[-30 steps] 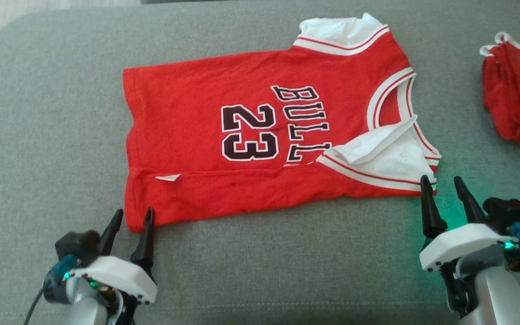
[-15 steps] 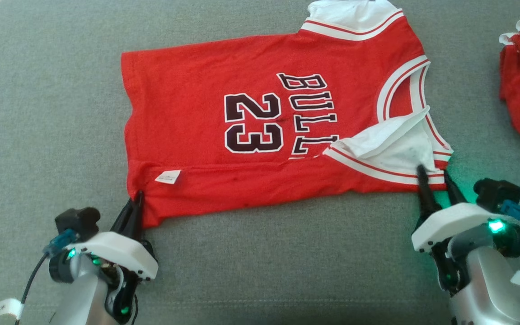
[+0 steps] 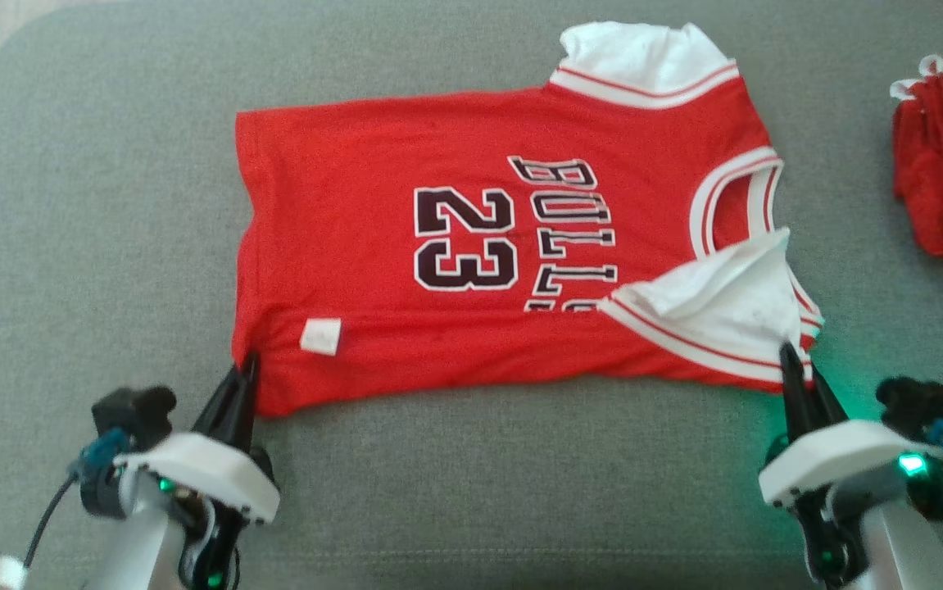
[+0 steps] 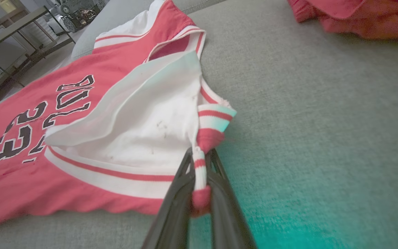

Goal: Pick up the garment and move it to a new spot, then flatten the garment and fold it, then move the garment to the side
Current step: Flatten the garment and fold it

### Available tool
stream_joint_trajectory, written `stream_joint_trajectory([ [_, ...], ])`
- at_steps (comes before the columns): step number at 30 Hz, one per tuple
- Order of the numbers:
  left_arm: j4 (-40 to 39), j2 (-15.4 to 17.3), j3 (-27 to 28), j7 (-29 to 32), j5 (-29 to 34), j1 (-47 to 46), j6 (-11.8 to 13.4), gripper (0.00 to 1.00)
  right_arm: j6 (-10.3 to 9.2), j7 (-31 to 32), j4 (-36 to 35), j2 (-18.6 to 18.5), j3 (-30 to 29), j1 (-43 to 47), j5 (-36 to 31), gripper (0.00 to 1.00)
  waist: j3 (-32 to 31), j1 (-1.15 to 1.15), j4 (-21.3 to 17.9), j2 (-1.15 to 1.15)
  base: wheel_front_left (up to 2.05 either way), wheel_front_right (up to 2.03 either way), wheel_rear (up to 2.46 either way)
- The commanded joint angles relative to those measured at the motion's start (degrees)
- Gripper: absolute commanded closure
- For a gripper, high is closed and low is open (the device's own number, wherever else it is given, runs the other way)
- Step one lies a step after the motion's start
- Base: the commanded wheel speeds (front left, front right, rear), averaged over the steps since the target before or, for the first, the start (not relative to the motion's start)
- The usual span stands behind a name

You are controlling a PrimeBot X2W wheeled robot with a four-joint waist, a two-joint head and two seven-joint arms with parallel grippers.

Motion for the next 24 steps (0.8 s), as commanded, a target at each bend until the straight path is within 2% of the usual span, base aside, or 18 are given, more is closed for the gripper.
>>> stream_joint_trajectory([
  [1,-2.3,2.1,1.7,-0.4,-0.4,0.8,0.1,1.0,-0.05,0.0,-3.2,-0.3,0.6,1.5,0.7,1.0,-0.9,0.0,-0.1,0.0,0.0,0.0,0.0],
  [11,-7.9,3.6,2.0,2.7,-1.4,5.9,2.2,1.0,-0.05,2.0,-9.2,-0.3,0.0,8.4,2.9,1.0,-2.8,0.0,-0.8,0.0,0.0,0.0,0.0],
  [12,-8.4,3.6,1.9,3.0,-1.4,6.1,2.4,1.0,-0.05,2.1,-9.5,-0.3,0.1,8.7,3.2,0.67,-2.8,0.0,-0.8,0.0,0.0,0.0,0.0],
  [13,-8.4,3.6,1.9,3.0,-1.4,6.1,2.4,1.0,-0.05,2.1,-9.5,-0.3,0.1,8.7,3.2,0.67,-2.8,0.0,-0.8,0.0,0.0,0.0,0.0],
  [14,-8.5,3.6,1.8,3.7,-1.6,6.4,2.5,0.48,-0.05,2.2,-9.7,-0.3,0.2,9.0,3.3,0.0,-2.9,0.0,-0.9,0.0,0.0,0.0,0.0],
  [15,-8.7,3.5,1.7,4.4,-1.8,6.6,2.6,0.0,-0.05,2.3,-9.9,-0.3,0.3,9.1,3.5,0.0,-3.0,0.0,-1.0,0.0,0.0,0.0,0.0],
  [18,-9.8,3.4,1.4,5.0,-1.8,7.5,3.3,0.0,-0.05,1.3,-11.3,-0.3,0.6,9.4,3.5,0.0,-3.4,0.0,-1.3,0.0,0.0,0.0,0.0],
  [24,-14.3,3.8,2.3,1.6,0.4,9.0,6.8,0.0,-0.05,-3.4,-17.4,-0.3,0.2,9.3,-0.7,0.0,-4.8,0.0,-1.8,0.0,0.0,0.0,0.0],
])
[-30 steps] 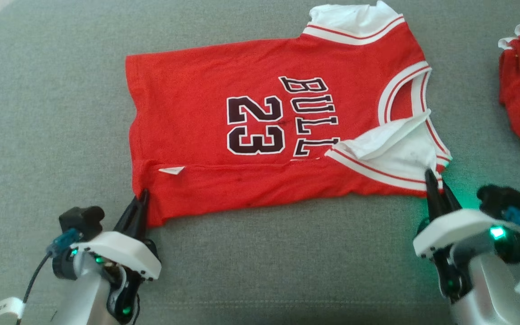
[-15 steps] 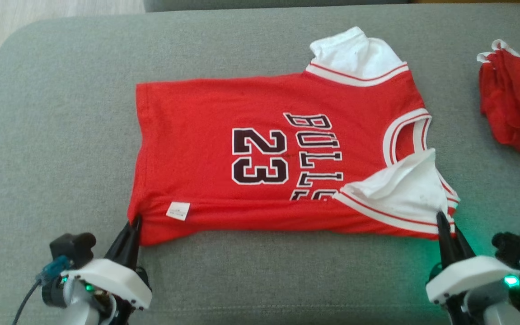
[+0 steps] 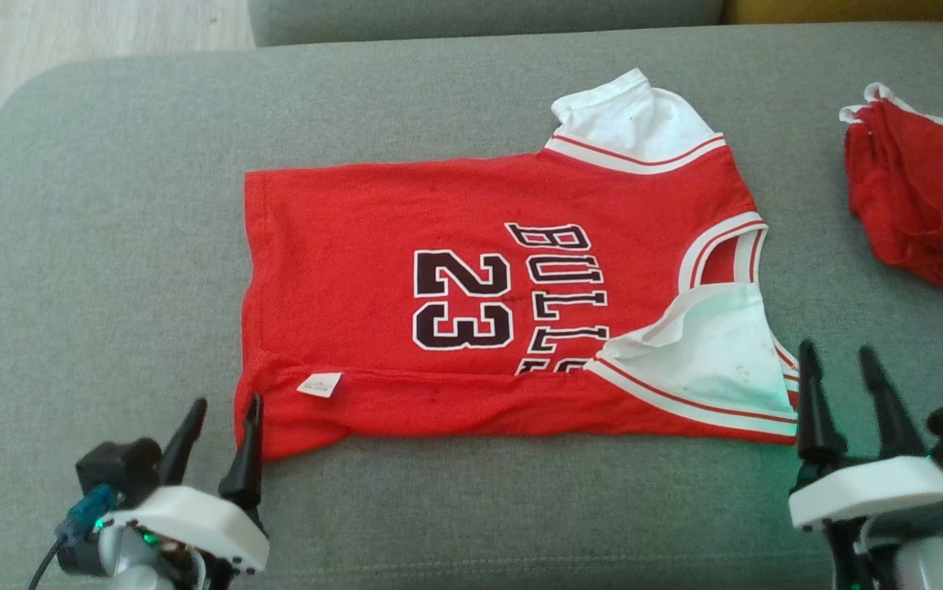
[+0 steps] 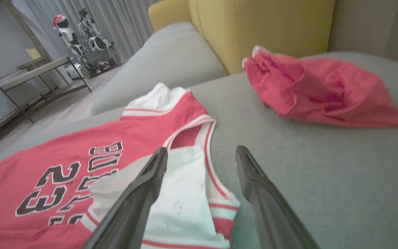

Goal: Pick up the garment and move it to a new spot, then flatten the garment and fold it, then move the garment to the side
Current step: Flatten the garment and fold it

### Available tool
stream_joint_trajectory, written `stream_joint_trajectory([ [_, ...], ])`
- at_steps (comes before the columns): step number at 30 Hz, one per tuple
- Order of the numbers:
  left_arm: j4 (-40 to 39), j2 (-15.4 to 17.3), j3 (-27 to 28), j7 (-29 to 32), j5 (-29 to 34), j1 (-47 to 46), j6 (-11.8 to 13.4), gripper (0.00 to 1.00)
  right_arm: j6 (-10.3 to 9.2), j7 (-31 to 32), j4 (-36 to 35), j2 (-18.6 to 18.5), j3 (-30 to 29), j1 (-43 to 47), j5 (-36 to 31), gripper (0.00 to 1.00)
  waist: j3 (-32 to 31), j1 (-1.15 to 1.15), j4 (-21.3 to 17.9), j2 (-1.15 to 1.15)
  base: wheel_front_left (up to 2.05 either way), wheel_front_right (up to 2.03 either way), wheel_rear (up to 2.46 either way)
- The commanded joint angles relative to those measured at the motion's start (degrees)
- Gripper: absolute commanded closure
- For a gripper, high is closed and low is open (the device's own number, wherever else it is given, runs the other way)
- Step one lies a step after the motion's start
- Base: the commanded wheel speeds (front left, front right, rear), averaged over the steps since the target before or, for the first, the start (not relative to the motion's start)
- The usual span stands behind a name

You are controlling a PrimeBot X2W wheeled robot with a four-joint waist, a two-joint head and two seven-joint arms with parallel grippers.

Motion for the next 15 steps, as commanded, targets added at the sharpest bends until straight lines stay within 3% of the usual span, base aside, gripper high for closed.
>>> stream_joint_trajectory([
  [1,-2.8,1.3,2.4,-1.1,0.7,-1.8,0.7,0.0,-0.05,-1.2,-3.3,-0.4,1.1,-0.4,-1.3,0.0,-0.3,0.0,-0.1,0.0,0.0,0.0,0.0],
  [8,-10.3,1.6,3.4,-2.6,3.6,-2.5,4.2,0.0,-0.05,-2.4,-10.7,-0.4,2.1,-2.3,-6.0,0.0,-0.7,0.0,0.0,0.0,0.0,0.0,0.0],
  [15,-12.8,2.6,3.5,-1.7,4.1,-5.0,4.6,0.0,-0.05,-0.6,-13.4,-0.4,2.4,-3.8,-7.0,0.0,0.6,0.0,0.6,0.0,0.0,0.0,0.0],
])
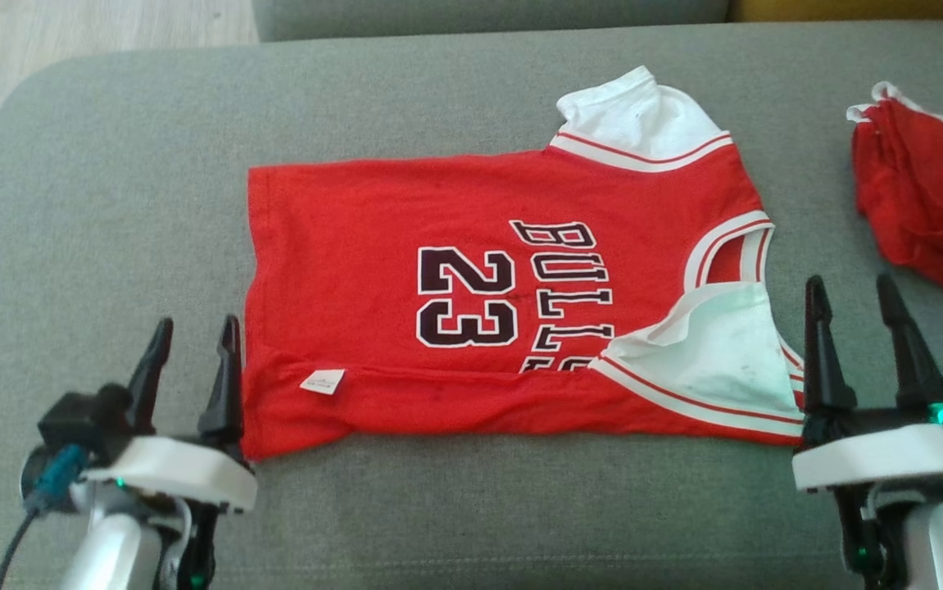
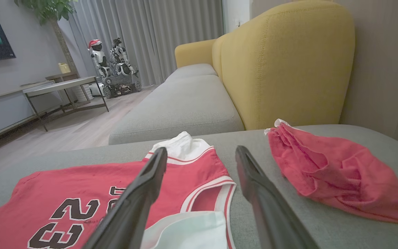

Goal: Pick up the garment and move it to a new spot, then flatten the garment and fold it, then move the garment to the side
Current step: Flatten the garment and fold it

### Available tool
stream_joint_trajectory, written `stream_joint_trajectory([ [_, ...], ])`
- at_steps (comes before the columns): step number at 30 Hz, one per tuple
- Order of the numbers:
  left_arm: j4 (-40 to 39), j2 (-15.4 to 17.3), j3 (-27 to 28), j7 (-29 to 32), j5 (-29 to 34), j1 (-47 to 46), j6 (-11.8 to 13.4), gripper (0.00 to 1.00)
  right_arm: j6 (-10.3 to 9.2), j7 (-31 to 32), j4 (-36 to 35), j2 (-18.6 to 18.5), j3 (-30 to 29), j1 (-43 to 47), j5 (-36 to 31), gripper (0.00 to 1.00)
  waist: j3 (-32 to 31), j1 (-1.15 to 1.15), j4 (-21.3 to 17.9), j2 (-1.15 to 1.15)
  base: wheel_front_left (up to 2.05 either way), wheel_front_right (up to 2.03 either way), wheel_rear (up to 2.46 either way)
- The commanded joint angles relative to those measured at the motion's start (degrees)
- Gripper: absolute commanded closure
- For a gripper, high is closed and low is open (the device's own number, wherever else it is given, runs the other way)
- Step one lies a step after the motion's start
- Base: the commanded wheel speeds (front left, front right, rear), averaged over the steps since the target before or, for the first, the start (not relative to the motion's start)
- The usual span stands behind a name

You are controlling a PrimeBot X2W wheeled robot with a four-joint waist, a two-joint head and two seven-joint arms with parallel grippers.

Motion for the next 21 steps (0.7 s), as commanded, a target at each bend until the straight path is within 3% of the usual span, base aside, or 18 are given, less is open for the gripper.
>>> stream_joint_trajectory([
  [1,-2.0,1.6,2.0,0.2,0.5,-3.6,0.0,0.0,-0.05,0.1,-2.7,-0.4,1.4,-2.4,0.0,0.0,0.6,0.0,0.2,0.0,0.0,0.0,0.0],
  [11,1.2,3.4,3.6,4.6,-3.4,-16.5,-3.5,0.0,-0.05,0.7,-5.3,-0.4,2.1,-5.9,0.5,0.0,9.0,0.0,-0.7,0.0,0.0,0.0,0.0],
  [18,10.8,6.0,4.0,8.6,-7.2,-28.1,-8.4,0.0,-0.05,0.0,-5.5,-0.4,4.2,-9.9,0.9,0.0,15.8,0.0,-2.8,0.0,0.0,0.0,0.0],
  [21,14.2,6.9,3.6,9.8,-8.3,-30.6,-9.4,0.0,-0.05,-0.5,-5.0,-0.4,4.7,-10.7,1.1,0.0,17.1,0.0,-3.3,0.0,0.0,0.0,0.0],
])
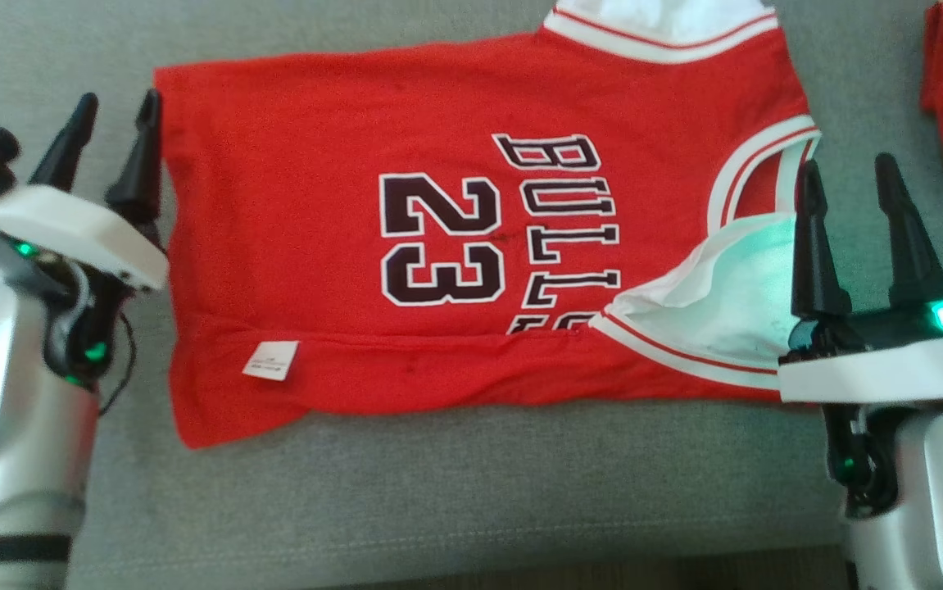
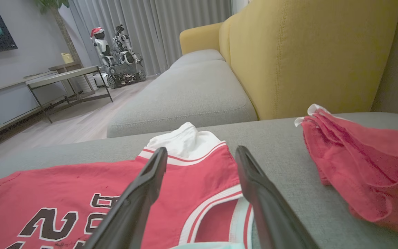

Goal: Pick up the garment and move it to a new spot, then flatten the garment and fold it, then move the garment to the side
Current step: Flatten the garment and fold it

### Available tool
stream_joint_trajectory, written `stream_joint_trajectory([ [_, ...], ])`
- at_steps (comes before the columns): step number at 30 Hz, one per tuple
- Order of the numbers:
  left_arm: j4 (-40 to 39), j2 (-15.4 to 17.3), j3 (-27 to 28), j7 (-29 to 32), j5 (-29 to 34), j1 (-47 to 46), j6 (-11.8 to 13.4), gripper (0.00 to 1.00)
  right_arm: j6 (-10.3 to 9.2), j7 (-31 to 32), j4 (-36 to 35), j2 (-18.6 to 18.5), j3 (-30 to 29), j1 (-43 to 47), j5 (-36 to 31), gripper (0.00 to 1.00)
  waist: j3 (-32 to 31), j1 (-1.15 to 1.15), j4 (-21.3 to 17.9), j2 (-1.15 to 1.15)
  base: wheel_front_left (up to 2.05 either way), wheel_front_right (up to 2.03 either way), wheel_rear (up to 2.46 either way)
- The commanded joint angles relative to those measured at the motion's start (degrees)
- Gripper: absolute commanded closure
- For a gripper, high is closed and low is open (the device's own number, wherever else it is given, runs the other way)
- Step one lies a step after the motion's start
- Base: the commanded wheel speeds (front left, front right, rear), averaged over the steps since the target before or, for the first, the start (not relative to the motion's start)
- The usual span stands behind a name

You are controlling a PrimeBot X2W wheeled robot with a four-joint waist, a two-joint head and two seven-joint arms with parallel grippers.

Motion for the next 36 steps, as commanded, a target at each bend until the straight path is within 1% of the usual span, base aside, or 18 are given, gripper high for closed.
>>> stream_joint_trajectory([
  [1,-1.2,2.8,1.7,0.1,-0.4,-1.9,-0.1,0.0,-0.05,-0.5,-1.7,-0.3,1.6,-1.1,0.5,0.0,1.9,-0.01,-1.3,0.0,0.0,0.0,0.0],
  [5,5.2,4.5,0.4,2.5,-2.9,-5.5,-1.0,0.0,-0.05,-1.9,-0.3,-0.3,2.5,-2.4,1.3,0.0,3.4,-0.01,-2.0,0.0,0.0,0.0,0.0],
  [10,11.1,6.2,-2.1,5.5,-6.4,-7.6,-1.3,0.0,-0.05,-3.6,1.8,-0.3,4.0,-3.6,2.5,0.0,4.0,-0.01,-2.7,0.0,0.0,0.0,0.0],
  [14,13.2,7.9,-5.5,8.4,-9.8,-7.8,-1.4,0.0,-0.05,-4.6,3.1,-0.3,4.9,-4.4,3.4,0.0,4.2,-0.01,-3.0,0.0,0.0,0.0,0.0],
  [20,13.3,10.6,-11.1,10.2,-14.0,-7.9,-1.4,0.0,-0.05,-5.5,4.5,-0.3,5.9,-5.3,4.5,0.0,4.3,-0.01,-3.6,0.0,0.0,0.0,0.0],
  [22,12.4,11.6,-13.3,9.8,-15.0,-7.8,-1.4,1.0,-0.05,-5.8,4.9,-0.3,6.0,-5.4,4.8,0.0,4.2,-0.01,-3.8,0.0,0.0,0.0,0.0],
  [24,12.1,12.6,-15.2,8.8,-15.5,-7.9,-1.4,1.0,-0.05,-6.0,5.3,-0.3,5.9,-5.5,5.2,0.0,4.0,-0.01,-3.9,0.0,0.0,0.0,0.0],
  [26,11.8,13.3,-16.5,6.3,-15.5,-8.3,-1.4,1.0,-0.05,-6.2,5.5,-0.3,5.8,-5.5,5.4,0.0,3.9,-0.01,-3.9,0.0,0.0,0.0,0.0],
  [29,11.7,14.0,-17.6,1.0,-14.7,-9.2,-1.4,1.0,-0.05,-6.3,5.6,-0.3,5.4,-5.5,5.4,0.0,3.7,-0.01,-3.9,0.0,0.0,0.0,0.0],
  [30,11.9,14.2,-18.2,-2.3,-14.2,-9.7,-1.4,1.0,-0.05,-6.3,5.6,-0.3,4.9,-5.6,5.2,0.0,3.6,-0.01,-3.8,0.0,0.0,0.0,0.0],
  [32,12.2,14.1,-18.7,-5.1,-13.7,-10.3,-1.4,1.0,-0.05,-6.1,5.6,-0.3,4.0,-5.9,4.8,0.0,3.3,-0.01,-3.6,0.0,0.0,0.0,0.0],
  [36,12.8,13.4,-19.8,-8.4,-13.4,-11.2,-1.4,1.0,-0.05,-5.3,6.1,-0.3,1.4,-8.5,3.2,0.0,2.6,-0.01,-3.0,0.0,0.0,0.0,0.0],
])
